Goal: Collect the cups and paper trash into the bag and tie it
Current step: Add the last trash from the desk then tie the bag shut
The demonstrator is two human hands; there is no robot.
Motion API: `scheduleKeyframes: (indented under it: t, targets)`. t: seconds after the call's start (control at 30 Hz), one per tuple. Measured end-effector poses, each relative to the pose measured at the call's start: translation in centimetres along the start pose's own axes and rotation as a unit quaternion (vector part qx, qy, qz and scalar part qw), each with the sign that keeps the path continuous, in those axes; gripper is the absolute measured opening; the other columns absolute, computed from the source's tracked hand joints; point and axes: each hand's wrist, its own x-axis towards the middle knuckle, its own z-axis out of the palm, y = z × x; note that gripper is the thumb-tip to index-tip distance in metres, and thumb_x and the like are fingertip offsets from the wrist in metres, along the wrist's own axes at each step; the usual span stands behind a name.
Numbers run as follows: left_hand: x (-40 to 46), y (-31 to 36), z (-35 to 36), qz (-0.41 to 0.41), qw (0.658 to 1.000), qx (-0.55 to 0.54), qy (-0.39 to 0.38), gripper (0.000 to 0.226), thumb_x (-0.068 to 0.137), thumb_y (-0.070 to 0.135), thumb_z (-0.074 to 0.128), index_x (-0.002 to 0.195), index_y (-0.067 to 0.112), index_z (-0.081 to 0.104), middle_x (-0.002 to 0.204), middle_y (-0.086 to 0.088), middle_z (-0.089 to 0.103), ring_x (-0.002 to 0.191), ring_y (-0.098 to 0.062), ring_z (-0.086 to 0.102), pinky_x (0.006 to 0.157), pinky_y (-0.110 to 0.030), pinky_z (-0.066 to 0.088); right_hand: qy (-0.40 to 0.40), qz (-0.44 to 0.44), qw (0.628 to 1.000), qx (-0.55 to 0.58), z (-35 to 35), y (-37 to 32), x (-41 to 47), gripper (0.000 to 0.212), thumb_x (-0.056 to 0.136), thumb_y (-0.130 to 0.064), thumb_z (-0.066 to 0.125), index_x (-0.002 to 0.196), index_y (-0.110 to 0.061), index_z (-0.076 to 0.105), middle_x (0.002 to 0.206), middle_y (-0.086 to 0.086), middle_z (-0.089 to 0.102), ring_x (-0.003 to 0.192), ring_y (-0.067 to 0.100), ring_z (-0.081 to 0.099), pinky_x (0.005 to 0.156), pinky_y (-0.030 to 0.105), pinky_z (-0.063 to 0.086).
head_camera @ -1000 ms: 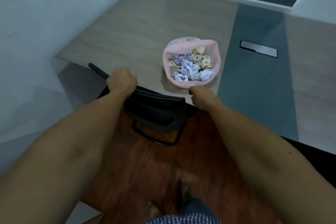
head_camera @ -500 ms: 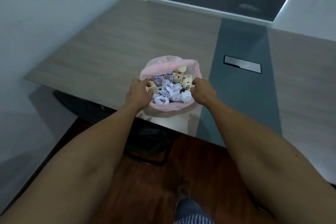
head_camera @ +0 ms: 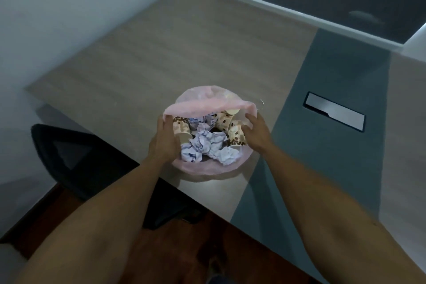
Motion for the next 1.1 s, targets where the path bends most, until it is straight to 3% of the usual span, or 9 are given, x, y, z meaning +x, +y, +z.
scheduleKeyframes:
  t: [0.1,0.33,0.47,0.6,0.7,0.8,0.93,1.1]
  targets:
    - [0.9,1.2,-1.2,-0.016,1.000,0.011,-0.007,0.083,0.091,0.003,0.054,0.161,0.014,0.011,0.163,-0.011,0.018,0.126,-0.043,0.050,0.095,-0.050,0.046,0.020,-0.019,1.000,-0.004,-1.1,-1.6,0.7,0.061,0.099,-0.007,0.048,0.157,-0.019,0.035,0.159,0.008,0.036,0.141,0.030,0.040,0.112,0.039,0.034]
    - [2.1,3.5,-10.0,-0.003,0.998,-0.052,0.045,0.100,0.081,0.007,0.062,0.162,0.014,0.004,0.165,-0.012,0.016,0.136,-0.042,0.043,0.106,-0.051,0.043,0.035,-0.158,0.985,-0.066,-4.6,-11.0,3.0,0.074,0.091,-0.003,0.051,0.159,-0.024,0.030,0.164,0.001,0.031,0.143,0.029,0.038,0.114,0.041,0.036]
    - [1.2,2.1,-16.1,0.000,0.991,-0.097,0.097,0.109,0.066,0.024,0.058,0.161,0.018,0.007,0.161,-0.013,0.025,0.135,-0.038,0.044,0.107,-0.051,0.044,0.028,-0.226,0.971,-0.071,-4.6,-17.0,3.3,0.074,0.089,-0.002,0.051,0.159,-0.020,0.031,0.165,0.002,0.028,0.145,0.029,0.036,0.116,0.039,0.032]
    - [-1.0,-1.6,-22.6,-0.037,0.984,-0.068,0.159,0.109,0.079,0.007,0.065,0.162,0.024,-0.004,0.168,-0.010,0.016,0.143,-0.037,0.038,0.110,-0.044,0.041,0.014,-0.295,0.952,-0.074,-3.1,-24.0,2.0,0.075,0.090,0.001,0.052,0.159,-0.020,0.031,0.165,0.002,0.028,0.147,0.029,0.034,0.117,0.038,0.031]
    - [-4.1,-5.4,-27.7,-0.062,0.975,-0.053,0.207,0.110,0.081,0.003,0.065,0.163,0.022,-0.007,0.170,-0.009,0.009,0.149,-0.034,0.030,0.114,-0.040,0.033,0.005,-0.352,0.933,-0.074,-1.1,-29.7,-0.5,0.078,0.089,0.003,0.052,0.160,-0.022,0.029,0.166,-0.002,0.025,0.147,0.025,0.034,0.116,0.037,0.033]
    - [-8.5,-9.7,-32.2,-0.094,0.964,-0.041,0.247,0.109,0.082,0.003,0.063,0.162,0.025,-0.009,0.171,-0.004,0.005,0.149,-0.034,0.030,0.114,-0.041,0.035,-0.009,-0.397,0.915,-0.072,1.9,-35.3,-4.3,0.084,0.087,0.007,0.050,0.161,-0.025,0.025,0.168,-0.011,0.018,0.148,0.020,0.034,0.113,0.037,0.036]
    - [-15.9,-16.3,-37.6,-0.136,0.945,-0.033,0.297,0.111,0.081,0.004,0.062,0.161,0.028,-0.012,0.170,-0.002,0.010,0.140,-0.037,0.042,0.105,-0.040,0.042,-0.039,-0.451,0.890,-0.061,7.3,-42.1,-11.5,0.087,0.086,0.011,0.044,0.161,-0.026,0.022,0.168,-0.017,0.011,0.148,0.015,0.033,0.110,0.031,0.037]
    - [-27.3,-25.0,-42.6,-0.201,0.919,-0.029,0.338,0.112,0.080,0.008,0.063,0.162,0.025,-0.011,0.168,-0.008,0.018,0.138,-0.040,0.044,0.108,-0.044,0.043,-0.092,-0.502,0.859,-0.053,15.9,-48.3,-22.0,0.086,0.088,0.009,0.047,0.161,-0.028,0.021,0.168,-0.020,0.008,0.142,0.023,0.042,0.106,0.037,0.041]
